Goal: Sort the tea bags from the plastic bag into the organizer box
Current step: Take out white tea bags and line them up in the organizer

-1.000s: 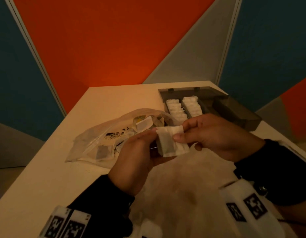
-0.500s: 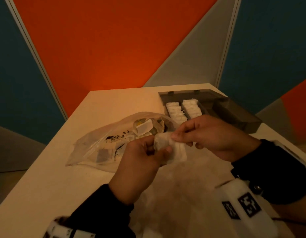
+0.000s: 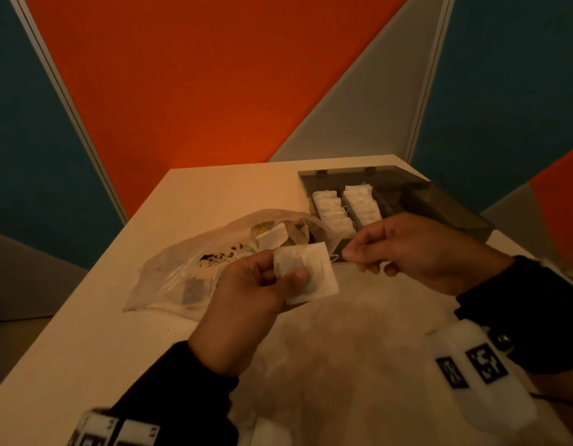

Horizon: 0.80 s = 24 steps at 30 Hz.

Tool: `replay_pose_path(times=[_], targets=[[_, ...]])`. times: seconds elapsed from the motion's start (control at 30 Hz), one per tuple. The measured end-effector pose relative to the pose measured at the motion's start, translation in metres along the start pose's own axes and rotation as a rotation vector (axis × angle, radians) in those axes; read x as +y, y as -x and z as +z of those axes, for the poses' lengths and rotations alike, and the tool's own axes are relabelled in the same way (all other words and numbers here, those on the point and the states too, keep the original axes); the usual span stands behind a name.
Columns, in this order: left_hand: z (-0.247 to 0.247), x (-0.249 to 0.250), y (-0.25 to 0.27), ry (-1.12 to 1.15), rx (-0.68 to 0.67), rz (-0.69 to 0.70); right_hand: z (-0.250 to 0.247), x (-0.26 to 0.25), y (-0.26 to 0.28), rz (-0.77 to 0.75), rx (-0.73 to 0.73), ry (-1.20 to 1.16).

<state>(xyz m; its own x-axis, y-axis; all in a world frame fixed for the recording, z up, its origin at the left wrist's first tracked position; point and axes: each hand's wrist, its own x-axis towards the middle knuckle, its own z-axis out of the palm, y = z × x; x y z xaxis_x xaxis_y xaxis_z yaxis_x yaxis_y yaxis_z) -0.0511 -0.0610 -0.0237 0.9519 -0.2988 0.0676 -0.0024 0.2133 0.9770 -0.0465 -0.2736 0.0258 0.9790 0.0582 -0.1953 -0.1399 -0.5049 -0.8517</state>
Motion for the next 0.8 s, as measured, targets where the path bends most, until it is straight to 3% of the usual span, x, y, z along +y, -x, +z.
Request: replay_pose_path(times=[0.13,0.33,0.47,0.67,0.8], targets=[[-0.001,-0.001,-0.001,0.019,-0.006,-0.025,-0.007,0.005,-0.007,0.025,0.073,-0.053],[0.002,0.0,-0.001,0.028,-0.021,-0.04,0.011,0.007,0.0,-0.14,-0.153,0.044],[0.004,0.002,-0.002,0.023,-0.016,-0.048,0.017,0.007,-0.003,-0.205,-0.107,0.095],[0.0,0.005,-0.005,0.033,0.015,-0.053,0.002,0.008,-0.005,-0.167,-0.08,0.073],[-0.005,0.006,-0.004,0.032,0.004,-0.066,-0.01,0.01,-0.009,-0.112,-0.167,0.251]])
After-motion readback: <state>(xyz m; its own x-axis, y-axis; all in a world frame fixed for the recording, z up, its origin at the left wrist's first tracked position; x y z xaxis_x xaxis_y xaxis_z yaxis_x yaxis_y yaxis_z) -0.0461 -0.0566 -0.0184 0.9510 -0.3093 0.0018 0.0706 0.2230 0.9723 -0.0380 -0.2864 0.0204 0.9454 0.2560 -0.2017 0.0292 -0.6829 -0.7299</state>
